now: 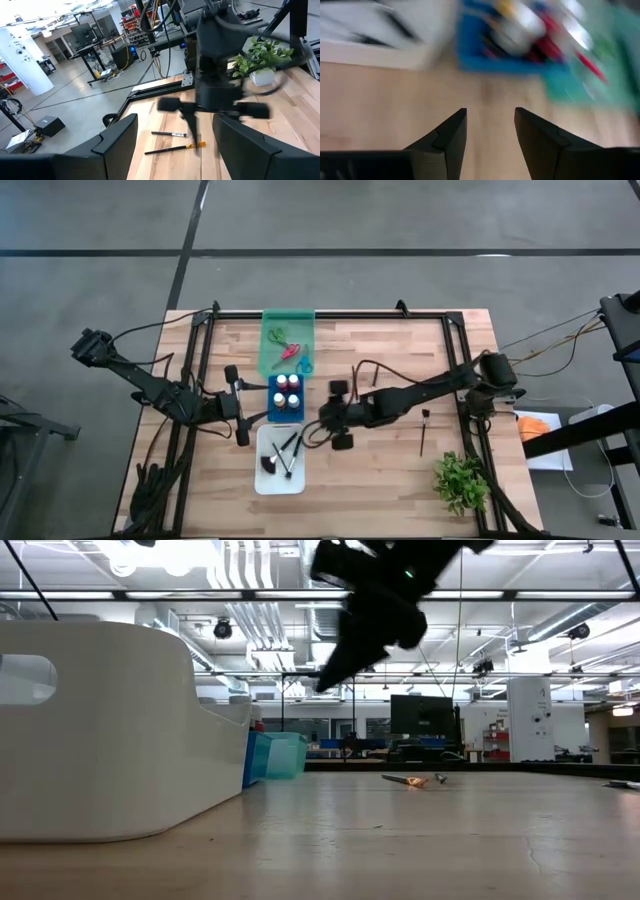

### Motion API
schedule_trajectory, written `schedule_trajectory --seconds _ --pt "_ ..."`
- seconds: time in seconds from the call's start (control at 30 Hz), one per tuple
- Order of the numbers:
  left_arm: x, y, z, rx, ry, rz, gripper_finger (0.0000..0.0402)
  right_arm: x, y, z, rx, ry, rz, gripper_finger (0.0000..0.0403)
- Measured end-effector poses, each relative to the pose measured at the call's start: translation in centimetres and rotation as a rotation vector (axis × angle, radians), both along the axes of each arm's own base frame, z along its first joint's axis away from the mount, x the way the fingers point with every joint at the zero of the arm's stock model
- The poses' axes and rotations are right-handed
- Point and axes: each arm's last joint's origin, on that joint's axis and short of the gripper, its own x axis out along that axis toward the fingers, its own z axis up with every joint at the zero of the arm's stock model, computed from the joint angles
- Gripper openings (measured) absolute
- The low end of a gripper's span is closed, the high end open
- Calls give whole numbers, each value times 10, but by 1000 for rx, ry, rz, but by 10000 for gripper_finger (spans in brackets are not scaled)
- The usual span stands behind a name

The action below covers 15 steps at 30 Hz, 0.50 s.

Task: Pick & Place Paint Supplies
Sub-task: Put the black paint brush into the white bin

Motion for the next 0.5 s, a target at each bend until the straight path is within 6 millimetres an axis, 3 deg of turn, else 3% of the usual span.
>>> schedule_trajectory --seconds 0.07,0.2,0.5 --pt "0 0 0 -3 -5 0 266 -15 -5 -5 -12 -16 -156 164" --pt "0 0 1 -4 -6 0 266 -37 -11 -14 150 -65 -404 164" --pt "0 0 2 -28 -20 3 266 -60 -22 -22 453 -134 -875 164"
